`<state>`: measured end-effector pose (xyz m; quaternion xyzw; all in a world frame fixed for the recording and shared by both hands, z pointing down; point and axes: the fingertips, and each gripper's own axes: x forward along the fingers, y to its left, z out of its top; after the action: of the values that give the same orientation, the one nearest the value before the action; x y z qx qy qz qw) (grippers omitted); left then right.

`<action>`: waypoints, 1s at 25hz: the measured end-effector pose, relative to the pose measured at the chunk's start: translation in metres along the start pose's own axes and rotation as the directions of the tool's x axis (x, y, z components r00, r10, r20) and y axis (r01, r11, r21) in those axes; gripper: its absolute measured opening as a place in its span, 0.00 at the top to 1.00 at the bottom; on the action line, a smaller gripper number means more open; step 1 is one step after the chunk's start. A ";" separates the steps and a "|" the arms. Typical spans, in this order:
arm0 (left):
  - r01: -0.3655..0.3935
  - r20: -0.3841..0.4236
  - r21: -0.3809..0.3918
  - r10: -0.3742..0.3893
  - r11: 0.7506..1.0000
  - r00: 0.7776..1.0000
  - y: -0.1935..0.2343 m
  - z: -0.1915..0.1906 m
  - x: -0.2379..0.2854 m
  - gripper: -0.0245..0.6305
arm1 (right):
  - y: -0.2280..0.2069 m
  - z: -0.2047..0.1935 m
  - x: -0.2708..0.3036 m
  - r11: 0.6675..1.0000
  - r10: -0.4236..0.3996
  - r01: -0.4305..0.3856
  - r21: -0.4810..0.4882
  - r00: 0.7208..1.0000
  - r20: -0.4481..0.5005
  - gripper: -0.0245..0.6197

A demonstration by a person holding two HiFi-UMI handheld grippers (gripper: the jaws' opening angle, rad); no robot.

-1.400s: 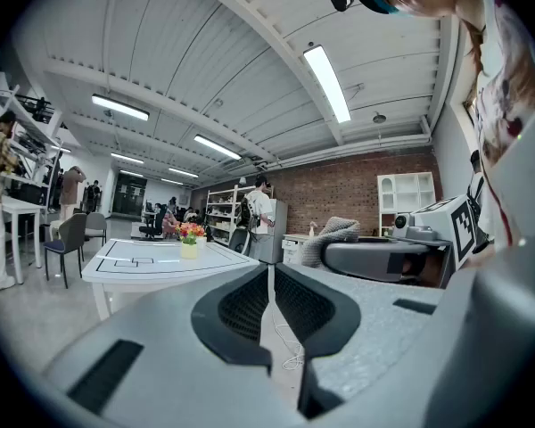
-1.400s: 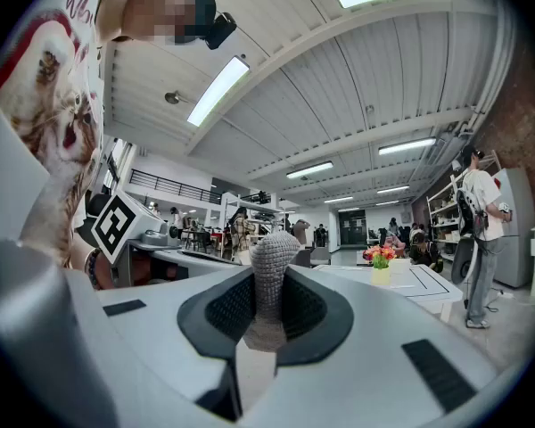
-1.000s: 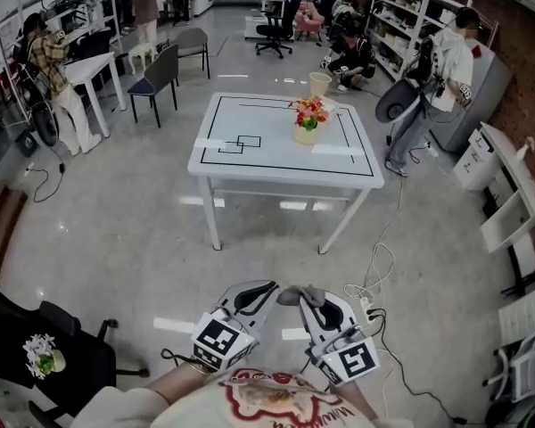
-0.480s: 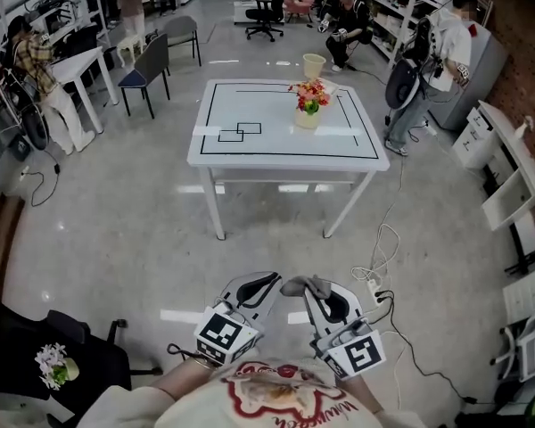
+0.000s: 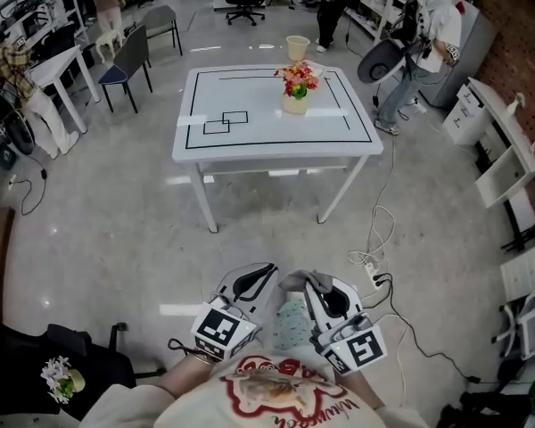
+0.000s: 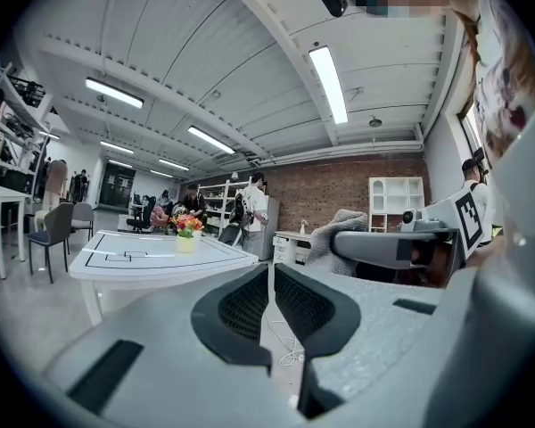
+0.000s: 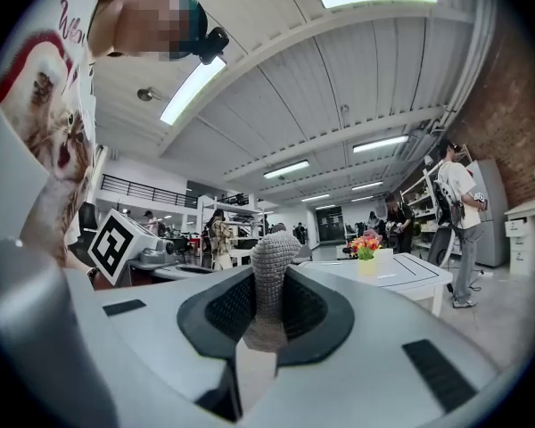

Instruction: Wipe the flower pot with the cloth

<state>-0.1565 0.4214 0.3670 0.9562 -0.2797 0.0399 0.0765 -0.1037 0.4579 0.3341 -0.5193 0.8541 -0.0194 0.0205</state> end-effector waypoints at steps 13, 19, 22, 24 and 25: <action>-0.096 -0.004 0.033 0.097 0.995 0.995 0.085 0.028 0.112 0.93 | -0.104 0.016 0.111 0.991 0.128 -0.126 -0.037 0.991 0.051 0.90; -0.121 0.015 0.040 0.121 0.992 0.993 0.119 0.055 0.200 0.92 | -0.193 0.036 0.157 0.984 0.170 -0.167 -0.056 0.984 0.060 0.90; -0.146 0.034 0.039 0.145 0.988 0.989 0.135 0.070 0.242 0.92 | -0.232 0.043 0.174 0.979 0.197 -0.192 -0.072 0.979 0.058 0.89; -0.158 0.046 0.032 0.156 0.987 0.987 0.142 0.077 0.268 0.92 | -0.260 0.045 0.182 0.978 0.201 -0.197 -0.063 0.978 0.054 0.90; -0.164 0.054 0.027 0.163 0.986 0.985 0.145 0.080 0.279 0.92 | -0.272 0.045 0.185 0.978 0.203 -0.200 -0.060 0.978 0.052 0.89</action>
<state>0.0020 0.1398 0.3389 0.9318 -0.3584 0.0257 0.0509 0.0545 0.1678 0.3018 -0.4309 0.9015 0.0209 0.0327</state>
